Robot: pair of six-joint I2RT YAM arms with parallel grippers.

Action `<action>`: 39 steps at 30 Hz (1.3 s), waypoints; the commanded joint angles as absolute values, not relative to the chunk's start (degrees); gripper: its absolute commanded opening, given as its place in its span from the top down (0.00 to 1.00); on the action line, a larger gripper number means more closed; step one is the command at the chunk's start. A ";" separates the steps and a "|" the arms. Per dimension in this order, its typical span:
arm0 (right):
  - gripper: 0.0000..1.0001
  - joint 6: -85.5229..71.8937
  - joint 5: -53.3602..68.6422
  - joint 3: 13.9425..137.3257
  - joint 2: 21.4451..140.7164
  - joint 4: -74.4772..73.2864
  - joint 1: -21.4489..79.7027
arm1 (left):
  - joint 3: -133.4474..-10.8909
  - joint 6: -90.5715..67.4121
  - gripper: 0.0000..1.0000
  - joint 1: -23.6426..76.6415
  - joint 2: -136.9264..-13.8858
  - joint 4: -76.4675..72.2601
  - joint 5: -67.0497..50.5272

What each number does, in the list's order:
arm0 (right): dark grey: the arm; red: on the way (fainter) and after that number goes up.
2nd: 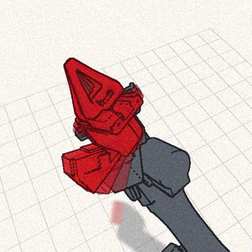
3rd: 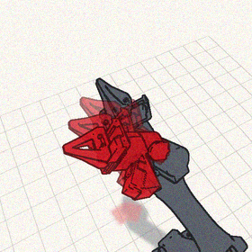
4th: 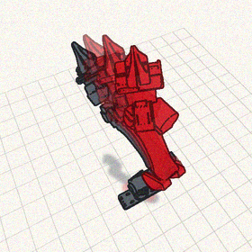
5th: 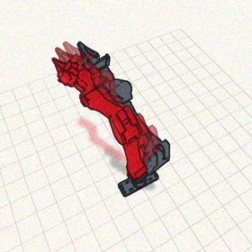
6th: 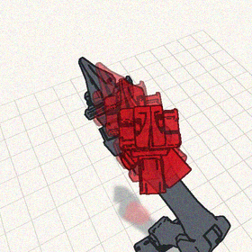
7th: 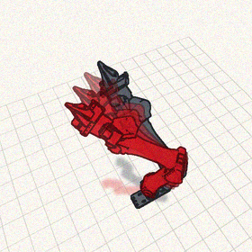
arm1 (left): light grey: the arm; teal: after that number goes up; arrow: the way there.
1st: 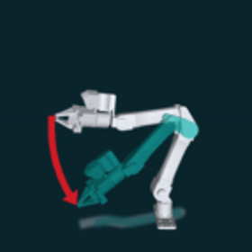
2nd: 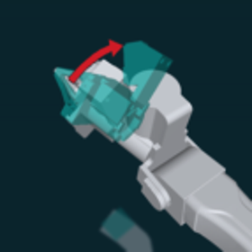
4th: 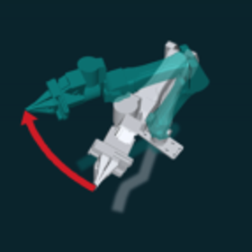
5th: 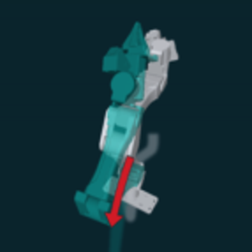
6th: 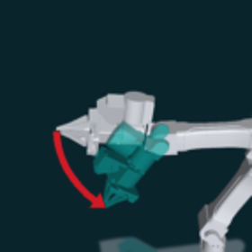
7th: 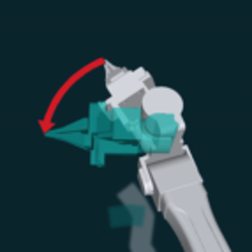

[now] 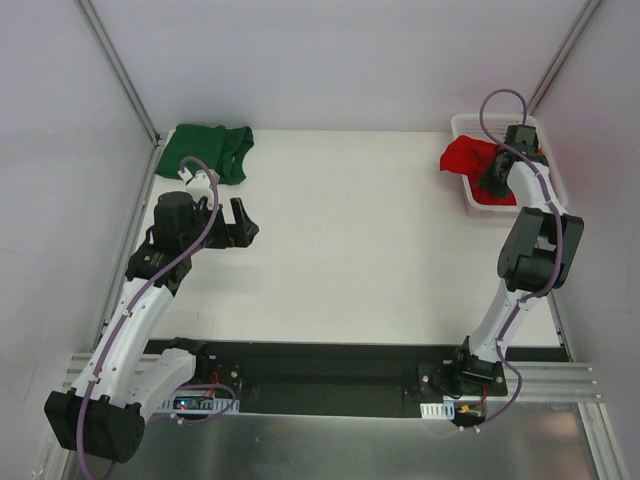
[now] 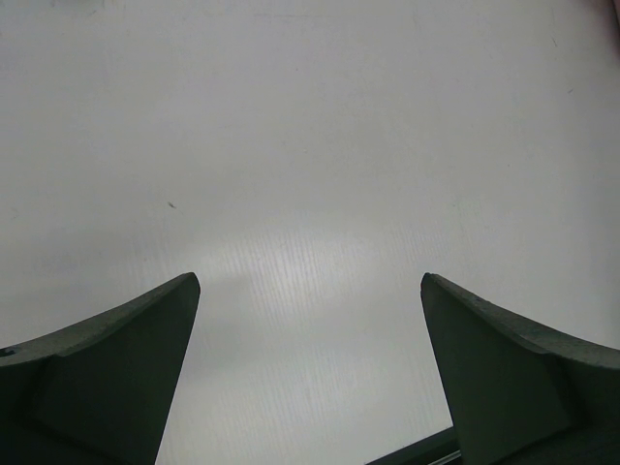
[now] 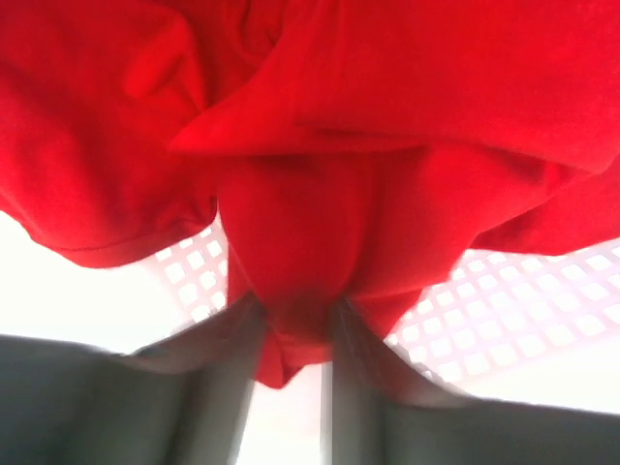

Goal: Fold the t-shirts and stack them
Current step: Grab the tshirt from the pile, then move the tshirt to the center of the board

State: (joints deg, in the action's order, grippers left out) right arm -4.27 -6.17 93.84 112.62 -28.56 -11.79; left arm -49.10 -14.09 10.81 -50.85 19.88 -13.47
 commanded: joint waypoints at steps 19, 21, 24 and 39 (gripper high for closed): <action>0.99 -2.55 -2.56 92.02 88.96 -29.18 -11.43 | -48.25 -16.43 0.00 10.72 -47.46 18.28 -15.73; 0.99 -2.20 -0.54 92.20 84.65 -29.27 -10.90 | -47.99 -16.96 0.01 10.72 -46.85 18.28 -16.34; 0.99 -1.76 2.80 92.90 79.30 -29.88 -9.50 | -47.73 -17.40 0.01 10.64 -45.88 18.28 -16.87; 0.99 3.52 24.16 98.35 66.71 -39.72 18.25 | -46.41 -19.86 0.01 10.72 -43.86 18.28 -18.81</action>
